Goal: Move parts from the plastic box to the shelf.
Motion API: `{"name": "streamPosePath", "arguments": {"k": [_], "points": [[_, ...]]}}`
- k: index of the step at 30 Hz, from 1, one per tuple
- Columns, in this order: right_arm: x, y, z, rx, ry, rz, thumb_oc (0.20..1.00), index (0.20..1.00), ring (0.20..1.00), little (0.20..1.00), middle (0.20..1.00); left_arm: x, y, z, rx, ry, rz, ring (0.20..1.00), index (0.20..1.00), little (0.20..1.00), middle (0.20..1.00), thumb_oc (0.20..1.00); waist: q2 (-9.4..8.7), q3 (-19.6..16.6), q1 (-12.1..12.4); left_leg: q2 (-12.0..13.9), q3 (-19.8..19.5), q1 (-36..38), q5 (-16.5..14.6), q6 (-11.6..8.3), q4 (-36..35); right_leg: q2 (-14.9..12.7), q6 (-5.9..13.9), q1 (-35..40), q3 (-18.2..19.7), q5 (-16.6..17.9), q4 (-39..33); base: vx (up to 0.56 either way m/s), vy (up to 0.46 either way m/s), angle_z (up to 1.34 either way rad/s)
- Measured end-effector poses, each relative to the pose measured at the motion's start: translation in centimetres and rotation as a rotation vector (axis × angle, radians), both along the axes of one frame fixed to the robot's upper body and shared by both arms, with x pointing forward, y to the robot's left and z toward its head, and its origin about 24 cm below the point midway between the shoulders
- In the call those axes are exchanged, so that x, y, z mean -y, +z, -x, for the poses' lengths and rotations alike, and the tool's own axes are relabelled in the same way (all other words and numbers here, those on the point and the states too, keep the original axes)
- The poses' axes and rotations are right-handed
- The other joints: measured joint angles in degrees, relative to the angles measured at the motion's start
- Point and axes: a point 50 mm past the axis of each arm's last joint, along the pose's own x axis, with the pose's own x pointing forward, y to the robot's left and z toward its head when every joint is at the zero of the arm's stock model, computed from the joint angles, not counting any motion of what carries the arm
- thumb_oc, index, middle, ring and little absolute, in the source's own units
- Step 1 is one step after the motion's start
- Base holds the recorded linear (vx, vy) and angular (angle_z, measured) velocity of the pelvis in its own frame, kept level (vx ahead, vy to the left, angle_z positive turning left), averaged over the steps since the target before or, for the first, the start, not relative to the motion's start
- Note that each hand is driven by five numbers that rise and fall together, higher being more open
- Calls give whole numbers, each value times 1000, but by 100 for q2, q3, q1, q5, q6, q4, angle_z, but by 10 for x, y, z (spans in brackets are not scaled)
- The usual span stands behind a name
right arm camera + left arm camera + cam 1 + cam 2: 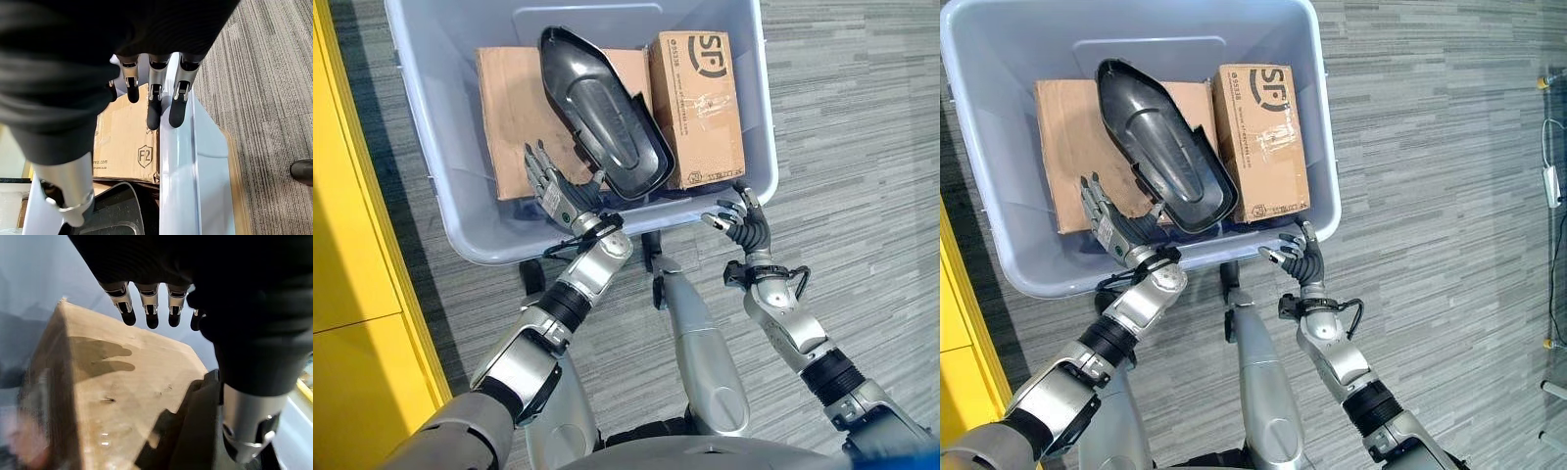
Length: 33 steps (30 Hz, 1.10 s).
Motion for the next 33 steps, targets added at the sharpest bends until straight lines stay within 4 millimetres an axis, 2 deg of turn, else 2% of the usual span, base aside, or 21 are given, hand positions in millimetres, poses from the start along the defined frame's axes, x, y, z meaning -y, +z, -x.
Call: {"name": "streamPosePath", "arguments": {"k": [11, 21, 26, 30, 33], "points": [[-3, 4, -5, 12, 9, 5, 1000, 1000, 1000, 1000, 1000, 0, 1, -7, -47, -9, 19, 1000, 1000, 1000, 1000, 1000, -77, -54, -46, 0, 20, -207, -129, 23, 237, -5, 31, -182, 23, -8, 110, 0, -3, -1], [-3, 6, -7, 11, 2, 0, 1000, 1000, 1000, 1000, 1000, 16, 0, -9, -91, -81, 124, 1000, 1000, 1000, 1000, 1000, -83, -58, -69, -63, 82, -309, -221, 81, 347, -61, 97, -261, 134, -19, 112, 3, 3, -1], [-6, 11, -10, 14, 15, 10, 1000, 1000, 1000, 1000, 1000, 16, 5, -11, -124, -14, 70, 1000, 1000, 1000, 1000, 1000, -117, -82, -59, -61, 71, -394, -248, 43, 490, -62, 89, -429, 86, -47, 324, 12, -24, -3], [-7, 12, -10, 22, 28, 11, 1000, 1000, 1000, 1000, 1000, 9, 12, -16, -135, 38, -4, 1000, 1000, 1000, 1000, 1000, -179, -127, -95, -54, 70, -544, -323, 90, 611, -61, 131, -573, 95, -106, 384, 4, -3, -5], [-12, 11, -9, 18, 51, 16, 1000, 1000, 1000, 1000, 1000, -2, 6, -16, -140, 103, -37, 1000, 1000, 1000, 1000, 1000, -192, -136, -172, -54, 85, -486, -276, 32, 538, -61, 98, -632, 104, -133, 524, -17, 56, 0]]}}
